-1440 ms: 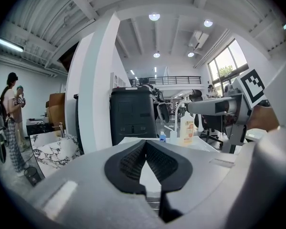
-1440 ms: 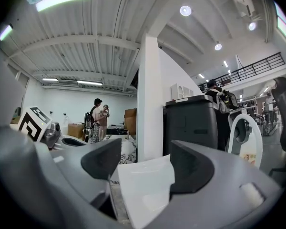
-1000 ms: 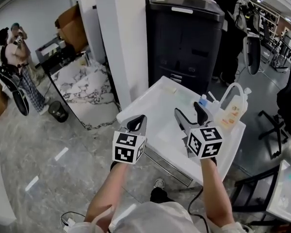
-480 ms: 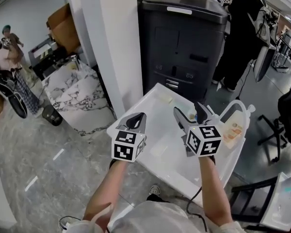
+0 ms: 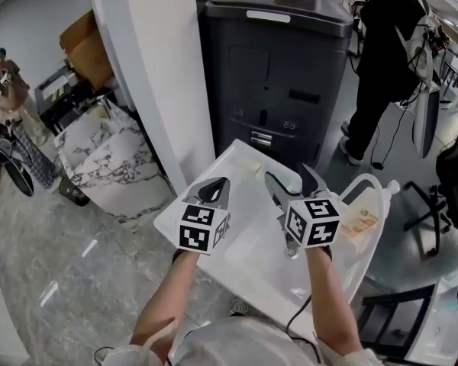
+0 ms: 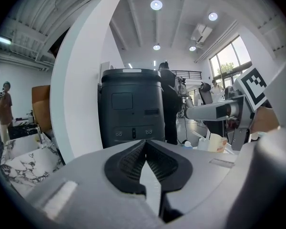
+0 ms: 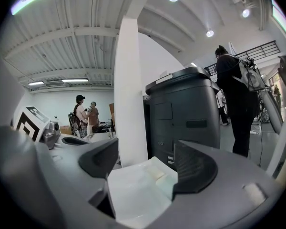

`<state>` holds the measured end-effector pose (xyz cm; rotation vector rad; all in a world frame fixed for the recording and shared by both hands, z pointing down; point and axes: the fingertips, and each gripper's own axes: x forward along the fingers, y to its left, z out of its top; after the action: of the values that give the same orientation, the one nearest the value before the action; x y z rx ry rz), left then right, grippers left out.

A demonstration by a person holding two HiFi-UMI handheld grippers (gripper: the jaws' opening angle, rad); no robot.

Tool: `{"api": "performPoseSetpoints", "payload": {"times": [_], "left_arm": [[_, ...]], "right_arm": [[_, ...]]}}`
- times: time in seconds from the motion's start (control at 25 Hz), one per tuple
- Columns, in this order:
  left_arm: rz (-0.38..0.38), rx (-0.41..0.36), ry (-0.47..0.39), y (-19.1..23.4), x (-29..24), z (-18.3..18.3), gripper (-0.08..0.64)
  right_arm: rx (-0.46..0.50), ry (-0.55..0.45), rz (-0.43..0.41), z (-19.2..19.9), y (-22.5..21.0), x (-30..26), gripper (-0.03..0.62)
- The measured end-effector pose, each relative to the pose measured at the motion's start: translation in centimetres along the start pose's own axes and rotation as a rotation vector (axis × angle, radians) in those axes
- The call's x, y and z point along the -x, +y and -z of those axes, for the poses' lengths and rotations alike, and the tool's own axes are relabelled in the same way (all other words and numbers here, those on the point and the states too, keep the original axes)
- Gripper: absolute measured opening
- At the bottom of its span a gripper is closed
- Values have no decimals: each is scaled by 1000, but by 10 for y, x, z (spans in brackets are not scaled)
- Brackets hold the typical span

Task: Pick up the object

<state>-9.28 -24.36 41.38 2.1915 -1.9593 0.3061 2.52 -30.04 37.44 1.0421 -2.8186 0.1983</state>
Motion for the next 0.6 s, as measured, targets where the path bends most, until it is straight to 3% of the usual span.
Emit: {"api": "performPoseSetpoints", "payload": {"times": [0.32, 0.6], "left_arm": [[-6, -3, 34, 12, -19, 6, 6], [57, -16, 31, 17, -44, 4, 6]], "right_arm": [[-24, 28, -10, 15, -13, -14, 345], [-4, 55, 11, 23, -19, -27, 350]]}}
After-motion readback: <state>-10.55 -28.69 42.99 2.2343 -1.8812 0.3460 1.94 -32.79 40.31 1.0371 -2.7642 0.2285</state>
